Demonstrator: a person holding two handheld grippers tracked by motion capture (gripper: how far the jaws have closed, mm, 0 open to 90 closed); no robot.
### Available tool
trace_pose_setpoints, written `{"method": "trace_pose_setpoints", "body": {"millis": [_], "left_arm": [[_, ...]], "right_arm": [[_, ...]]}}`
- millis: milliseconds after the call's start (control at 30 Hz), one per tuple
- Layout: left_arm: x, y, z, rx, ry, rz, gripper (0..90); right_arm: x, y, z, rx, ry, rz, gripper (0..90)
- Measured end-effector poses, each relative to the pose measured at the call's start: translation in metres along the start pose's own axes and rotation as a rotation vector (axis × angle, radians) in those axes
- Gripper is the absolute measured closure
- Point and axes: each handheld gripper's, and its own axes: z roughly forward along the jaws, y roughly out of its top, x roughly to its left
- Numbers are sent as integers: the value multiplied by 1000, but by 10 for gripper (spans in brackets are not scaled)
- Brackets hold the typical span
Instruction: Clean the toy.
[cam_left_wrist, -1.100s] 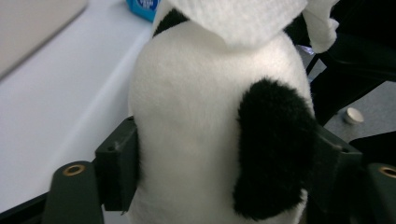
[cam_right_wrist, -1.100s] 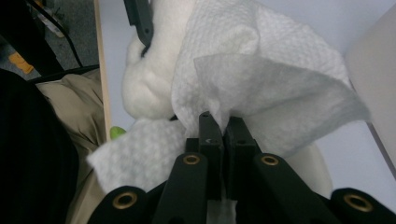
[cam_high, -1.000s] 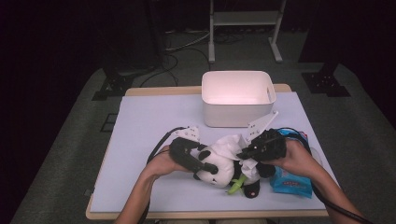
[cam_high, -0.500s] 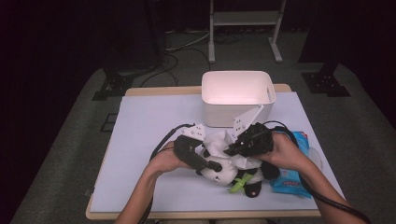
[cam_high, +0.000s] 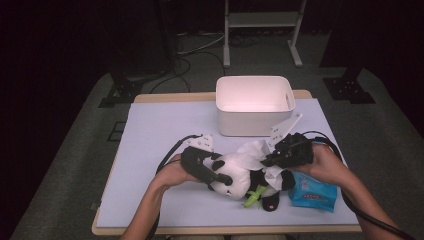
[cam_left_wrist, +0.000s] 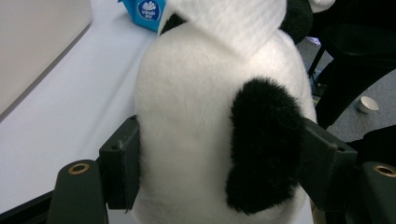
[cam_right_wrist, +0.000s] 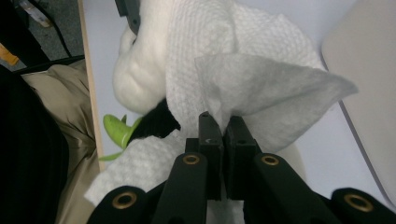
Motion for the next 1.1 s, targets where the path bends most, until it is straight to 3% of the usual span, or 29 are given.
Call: {"method": "trace_pose_setpoints", "body": {"millis": [333,533,733,1100], "left_arm": [[2,-10,-3,-14,-5,-51,256],[3,-11,-3,-10,-6,-50,249],[5,-12,-4,-10,-10,-59,243],[4,-10,-4,0,-5,-41,245]], "right_arm": [[3,-31,-15,-26,-13,52,866],[5,-51,-21,-48,-12,88,867],[7,-65,-24,-25,-26,110,866],[5,-52,-24,-24,-18,89,866]]}}
